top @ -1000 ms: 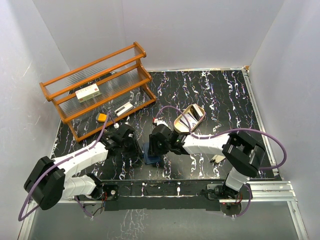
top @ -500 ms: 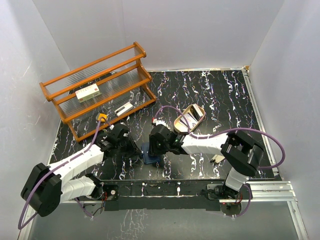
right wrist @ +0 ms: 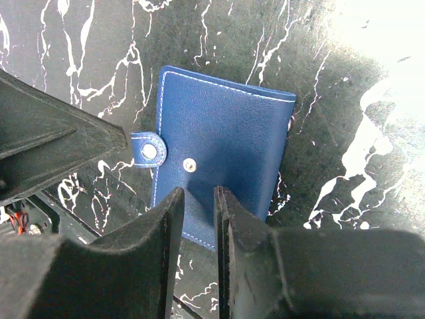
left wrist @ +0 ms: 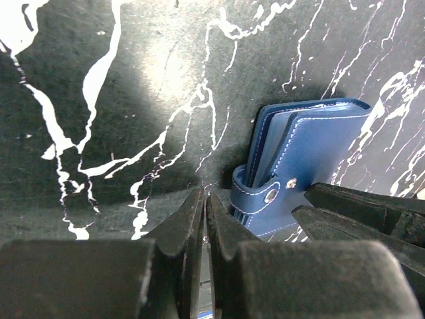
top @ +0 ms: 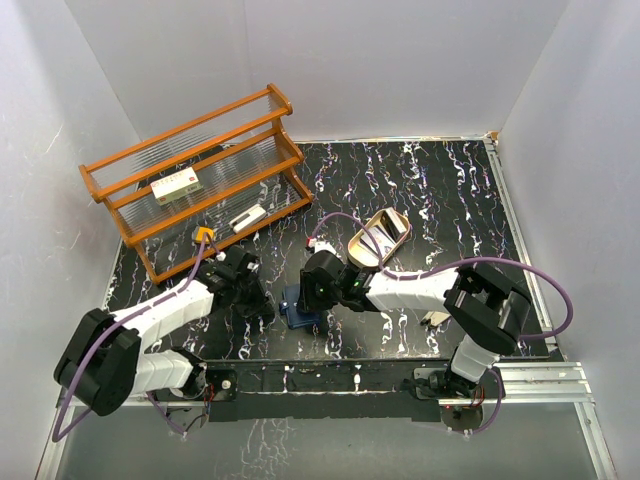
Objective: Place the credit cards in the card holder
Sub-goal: Close the card holder at the center of the board.
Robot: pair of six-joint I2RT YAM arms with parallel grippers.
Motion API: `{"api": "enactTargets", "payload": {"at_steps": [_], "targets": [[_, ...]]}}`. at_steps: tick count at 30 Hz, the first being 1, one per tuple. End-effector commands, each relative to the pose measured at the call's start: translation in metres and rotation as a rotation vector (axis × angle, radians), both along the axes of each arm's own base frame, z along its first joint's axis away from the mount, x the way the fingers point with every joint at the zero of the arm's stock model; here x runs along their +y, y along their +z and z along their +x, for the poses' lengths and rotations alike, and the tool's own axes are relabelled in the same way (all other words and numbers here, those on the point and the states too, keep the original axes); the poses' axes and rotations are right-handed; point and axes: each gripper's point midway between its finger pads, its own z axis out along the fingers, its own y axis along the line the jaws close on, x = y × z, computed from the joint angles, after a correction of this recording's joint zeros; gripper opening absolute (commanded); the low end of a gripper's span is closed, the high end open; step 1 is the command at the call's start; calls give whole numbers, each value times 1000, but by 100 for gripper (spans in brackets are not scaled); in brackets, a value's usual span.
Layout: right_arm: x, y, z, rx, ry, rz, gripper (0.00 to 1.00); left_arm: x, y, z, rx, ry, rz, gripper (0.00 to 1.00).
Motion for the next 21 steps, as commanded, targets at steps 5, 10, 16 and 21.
{"api": "enactTargets", "payload": {"at_steps": [5,10,16,21], "targets": [[-4,-13,-6,15,12,-20,24,-24,11,14,-53,-68,-103,6],[-4,-9,-4,-1,4,-10,24,-34,9,14,-47,-81,-155,6],[-3,-6,-3,-14,3,11,25,-41,12,16,-66,-101,-199,7],[8,6,-3,-5,7,60,30,-39,11,16,-57,-97,-184,7]]}}
